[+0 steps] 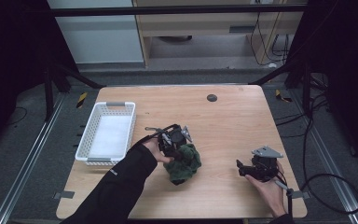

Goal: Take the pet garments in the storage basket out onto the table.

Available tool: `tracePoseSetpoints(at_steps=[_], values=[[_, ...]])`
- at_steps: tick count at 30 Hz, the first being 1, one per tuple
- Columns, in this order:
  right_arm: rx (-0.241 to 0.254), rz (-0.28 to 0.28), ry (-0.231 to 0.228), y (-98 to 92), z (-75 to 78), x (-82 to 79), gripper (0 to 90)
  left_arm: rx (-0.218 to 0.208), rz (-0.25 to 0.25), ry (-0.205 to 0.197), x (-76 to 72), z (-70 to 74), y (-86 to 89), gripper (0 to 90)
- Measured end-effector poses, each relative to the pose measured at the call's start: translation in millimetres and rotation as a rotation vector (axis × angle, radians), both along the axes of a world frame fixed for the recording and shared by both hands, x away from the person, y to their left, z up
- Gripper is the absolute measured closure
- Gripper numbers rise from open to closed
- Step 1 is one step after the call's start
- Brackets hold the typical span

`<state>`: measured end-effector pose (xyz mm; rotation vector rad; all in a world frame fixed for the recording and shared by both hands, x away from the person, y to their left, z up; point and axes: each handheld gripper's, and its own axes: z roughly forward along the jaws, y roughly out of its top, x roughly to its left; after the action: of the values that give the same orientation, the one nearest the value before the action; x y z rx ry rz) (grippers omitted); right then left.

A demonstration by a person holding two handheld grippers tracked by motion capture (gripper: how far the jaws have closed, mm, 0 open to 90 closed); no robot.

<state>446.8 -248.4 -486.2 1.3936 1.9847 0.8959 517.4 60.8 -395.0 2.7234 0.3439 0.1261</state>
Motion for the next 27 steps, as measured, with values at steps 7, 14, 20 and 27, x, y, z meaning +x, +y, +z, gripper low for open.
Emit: tracePoseSetpoints(at_steps=[7, 14, 20, 27], values=[[0.002, 0.0, 0.003, 0.4, -0.1, -0.1, 12.1, 0.014, -0.003, 0.02, 2.2, -10.1, -4.1, 70.6], [0.0, 0.001, 0.001, 0.3, -0.1, 0.0, 12.1, 0.018, -0.006, 0.03, 2.7, -15.9, -5.7, 69.4], [0.0, 0.002, 0.001, 0.9, 0.0, -0.1, 12.1, 0.027, -0.005, 0.035, 3.0, -17.9, -6.4, 68.0], [0.001, 0.002, 0.002, 0.7, -0.1, 0.0, 12.1, 0.017, -0.005, 0.029, 2.8, -17.0, -4.6, 59.8]])
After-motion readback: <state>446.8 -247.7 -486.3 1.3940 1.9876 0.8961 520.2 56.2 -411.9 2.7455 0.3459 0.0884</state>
